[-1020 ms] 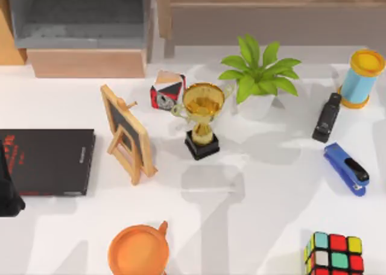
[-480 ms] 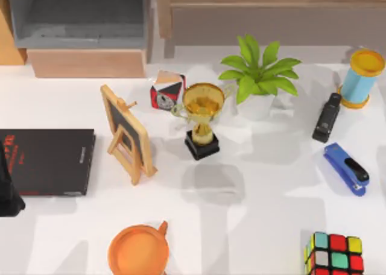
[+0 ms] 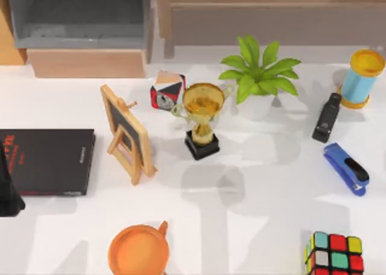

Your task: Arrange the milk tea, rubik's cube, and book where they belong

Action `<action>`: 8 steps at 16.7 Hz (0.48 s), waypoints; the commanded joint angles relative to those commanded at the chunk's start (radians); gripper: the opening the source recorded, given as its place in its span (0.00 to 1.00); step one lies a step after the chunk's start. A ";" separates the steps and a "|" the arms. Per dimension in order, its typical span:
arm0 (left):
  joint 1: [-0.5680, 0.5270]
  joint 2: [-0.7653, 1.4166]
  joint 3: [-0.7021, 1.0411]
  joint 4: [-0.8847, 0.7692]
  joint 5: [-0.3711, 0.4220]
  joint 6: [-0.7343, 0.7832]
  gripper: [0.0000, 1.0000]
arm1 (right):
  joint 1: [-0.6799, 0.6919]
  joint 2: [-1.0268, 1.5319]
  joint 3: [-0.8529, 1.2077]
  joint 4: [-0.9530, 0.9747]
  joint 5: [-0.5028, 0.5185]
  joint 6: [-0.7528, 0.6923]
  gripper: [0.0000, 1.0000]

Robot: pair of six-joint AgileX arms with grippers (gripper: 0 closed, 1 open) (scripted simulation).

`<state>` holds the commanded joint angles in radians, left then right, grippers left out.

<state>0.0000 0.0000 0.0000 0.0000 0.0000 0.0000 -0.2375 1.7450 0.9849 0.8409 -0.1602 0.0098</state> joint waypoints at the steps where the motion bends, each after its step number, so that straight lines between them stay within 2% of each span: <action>1: 0.000 0.000 0.000 0.000 0.000 0.000 1.00 | -0.037 0.007 -0.010 0.029 -0.022 0.000 0.00; 8: 0.000 0.000 0.000 0.000 0.000 0.000 1.00 | -0.253 0.202 -0.080 0.245 -0.221 0.002 0.00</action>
<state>0.0000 0.0000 0.0000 0.0000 0.0000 0.0000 -0.4901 1.9469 0.9051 1.0864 -0.3807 0.0119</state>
